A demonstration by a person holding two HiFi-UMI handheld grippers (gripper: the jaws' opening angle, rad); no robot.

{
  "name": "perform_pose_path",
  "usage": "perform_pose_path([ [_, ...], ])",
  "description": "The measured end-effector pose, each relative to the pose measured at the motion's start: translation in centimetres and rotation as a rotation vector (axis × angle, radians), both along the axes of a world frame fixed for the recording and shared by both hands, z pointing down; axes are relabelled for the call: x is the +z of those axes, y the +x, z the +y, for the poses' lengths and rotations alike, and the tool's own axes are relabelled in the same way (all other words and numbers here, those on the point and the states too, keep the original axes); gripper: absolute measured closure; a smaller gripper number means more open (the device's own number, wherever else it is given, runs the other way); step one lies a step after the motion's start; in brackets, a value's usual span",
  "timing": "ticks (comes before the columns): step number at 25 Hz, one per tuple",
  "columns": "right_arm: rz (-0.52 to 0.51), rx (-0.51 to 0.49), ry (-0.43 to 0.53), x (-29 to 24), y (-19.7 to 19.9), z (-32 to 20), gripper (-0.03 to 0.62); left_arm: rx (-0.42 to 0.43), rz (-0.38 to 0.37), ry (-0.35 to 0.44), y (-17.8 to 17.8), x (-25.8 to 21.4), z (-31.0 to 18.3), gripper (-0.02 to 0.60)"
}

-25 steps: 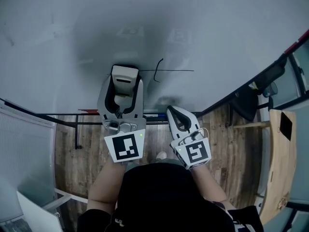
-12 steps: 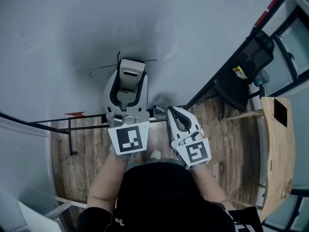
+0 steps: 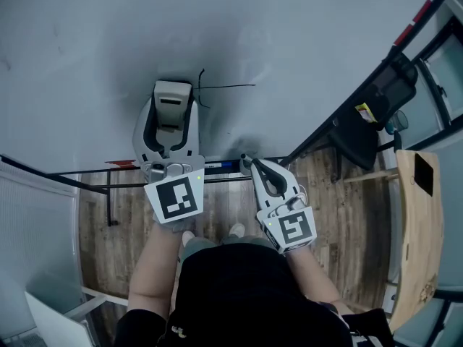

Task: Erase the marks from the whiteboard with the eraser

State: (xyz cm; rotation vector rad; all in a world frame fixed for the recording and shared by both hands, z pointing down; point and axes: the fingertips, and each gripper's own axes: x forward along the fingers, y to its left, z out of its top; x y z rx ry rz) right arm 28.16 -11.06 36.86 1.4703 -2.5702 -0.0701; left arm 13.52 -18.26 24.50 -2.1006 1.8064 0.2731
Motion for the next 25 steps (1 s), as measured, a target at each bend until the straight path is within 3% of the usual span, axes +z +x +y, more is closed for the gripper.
perform_pose_path([
  [14,0.012,-0.114,-0.004,1.2,-7.5,-1.2,0.566,-0.067,-0.005,0.008,-10.0,2.5,-0.1,0.325],
  [18,0.015,-0.136,0.009,1.0,-8.7,-1.6,0.568,-0.053,0.018,0.014,-11.0,2.7,0.0,0.325],
  [21,0.014,-0.133,0.011,1.0,-8.7,-1.9,0.568,-0.057,-0.023,0.044,-11.2,3.0,0.1,0.325],
  [25,0.018,-0.123,-0.002,0.9,-8.2,-2.3,0.568,-0.082,-0.020,0.043,-10.7,2.4,0.1,0.325],
])
